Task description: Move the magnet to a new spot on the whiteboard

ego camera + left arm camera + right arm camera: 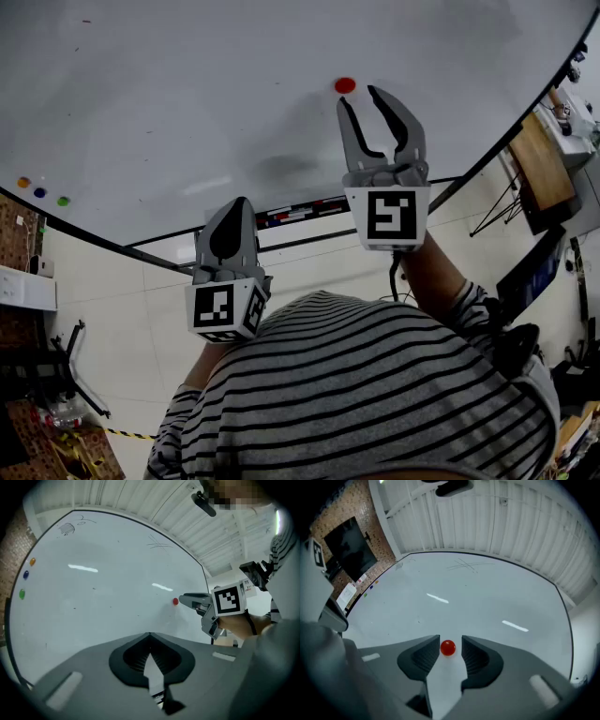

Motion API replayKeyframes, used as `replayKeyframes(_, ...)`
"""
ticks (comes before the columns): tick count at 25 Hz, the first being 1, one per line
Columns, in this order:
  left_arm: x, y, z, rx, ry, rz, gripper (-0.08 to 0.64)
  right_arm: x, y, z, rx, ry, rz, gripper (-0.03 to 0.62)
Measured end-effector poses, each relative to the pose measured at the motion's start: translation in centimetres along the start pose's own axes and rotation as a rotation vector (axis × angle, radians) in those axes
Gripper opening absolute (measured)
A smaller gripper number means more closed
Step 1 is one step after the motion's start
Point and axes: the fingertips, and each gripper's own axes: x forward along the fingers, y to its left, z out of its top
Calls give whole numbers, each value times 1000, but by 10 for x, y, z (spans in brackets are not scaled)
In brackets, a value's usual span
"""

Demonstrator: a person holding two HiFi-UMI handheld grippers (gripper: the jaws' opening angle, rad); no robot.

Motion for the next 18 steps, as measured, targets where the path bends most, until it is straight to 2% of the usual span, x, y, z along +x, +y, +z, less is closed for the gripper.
replayKeyframes(4, 9, 14, 4, 5, -10, 4, 16, 22, 5, -14, -60, 37, -25, 138)
replayKeyframes(12, 13, 22, -3, -14, 17, 9, 16, 29, 6, -22, -65, 40, -35, 124)
replayKeyframes(14, 10, 19, -2, -14, 13, 5, 15, 27, 7, -20, -51, 40, -31, 124)
replayKeyframes(18, 3, 12, 1, 9, -5, 5, 17, 7, 5, 0, -9, -25, -24, 124)
